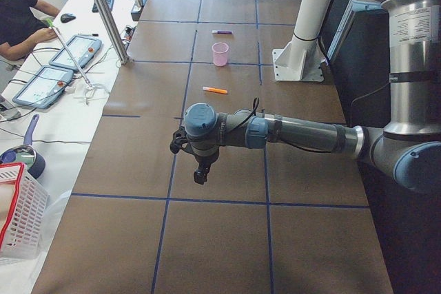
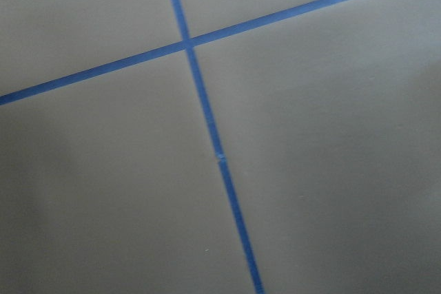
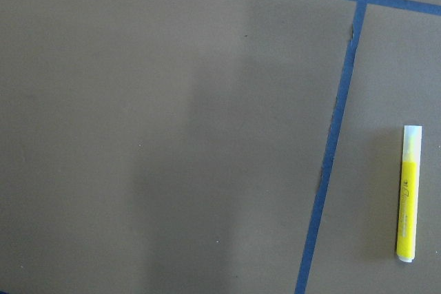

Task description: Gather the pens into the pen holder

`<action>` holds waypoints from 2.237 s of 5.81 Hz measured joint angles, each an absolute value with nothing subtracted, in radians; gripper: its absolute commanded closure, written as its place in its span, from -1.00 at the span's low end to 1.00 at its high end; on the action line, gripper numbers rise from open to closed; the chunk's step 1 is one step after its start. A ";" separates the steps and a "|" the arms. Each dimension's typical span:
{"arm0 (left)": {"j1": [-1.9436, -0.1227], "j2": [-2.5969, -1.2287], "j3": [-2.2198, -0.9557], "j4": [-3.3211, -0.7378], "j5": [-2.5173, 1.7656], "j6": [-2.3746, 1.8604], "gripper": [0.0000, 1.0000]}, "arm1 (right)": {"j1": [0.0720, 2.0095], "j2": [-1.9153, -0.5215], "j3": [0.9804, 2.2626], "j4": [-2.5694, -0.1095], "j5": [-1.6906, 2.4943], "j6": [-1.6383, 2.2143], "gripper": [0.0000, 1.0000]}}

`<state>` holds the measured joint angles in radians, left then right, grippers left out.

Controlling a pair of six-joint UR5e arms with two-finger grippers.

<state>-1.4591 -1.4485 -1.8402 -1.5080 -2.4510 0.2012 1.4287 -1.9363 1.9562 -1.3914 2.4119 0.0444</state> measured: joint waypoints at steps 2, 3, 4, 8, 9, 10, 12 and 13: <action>-1.303 -1.483 -1.807 -1.639 -2.449 -0.051 -1.00 | 1.428 -1.936 1.957 -1.389 2.415 0.047 -1.00; -1.222 -1.506 -1.768 -1.734 -2.447 -0.209 -1.00 | 1.428 -1.936 1.957 -1.389 2.415 0.047 -1.00; -1.141 -1.543 -1.730 -1.785 -2.440 -0.331 -1.00 | 1.428 -1.936 1.956 -1.389 2.415 0.048 -1.00; -0.929 -1.704 -1.593 -1.808 -2.297 -0.526 -0.95 | 1.428 -1.936 1.953 -1.391 2.416 0.045 -1.00; -0.913 -1.725 -1.564 -1.809 -2.294 -0.531 -0.54 | 1.428 -1.937 1.952 -1.390 2.416 0.045 -1.00; -0.907 -1.731 -1.553 -1.808 -2.292 -0.533 -0.10 | 1.428 -1.937 1.951 -1.390 2.416 0.045 -1.00; -0.904 -1.733 -1.544 -1.807 -2.291 -0.533 0.87 | 1.428 -1.937 1.951 -1.391 2.416 0.044 -1.00; -0.905 -1.733 -1.545 -1.807 -2.290 -0.532 1.00 | 1.428 -1.937 1.951 -1.390 2.416 0.044 -1.00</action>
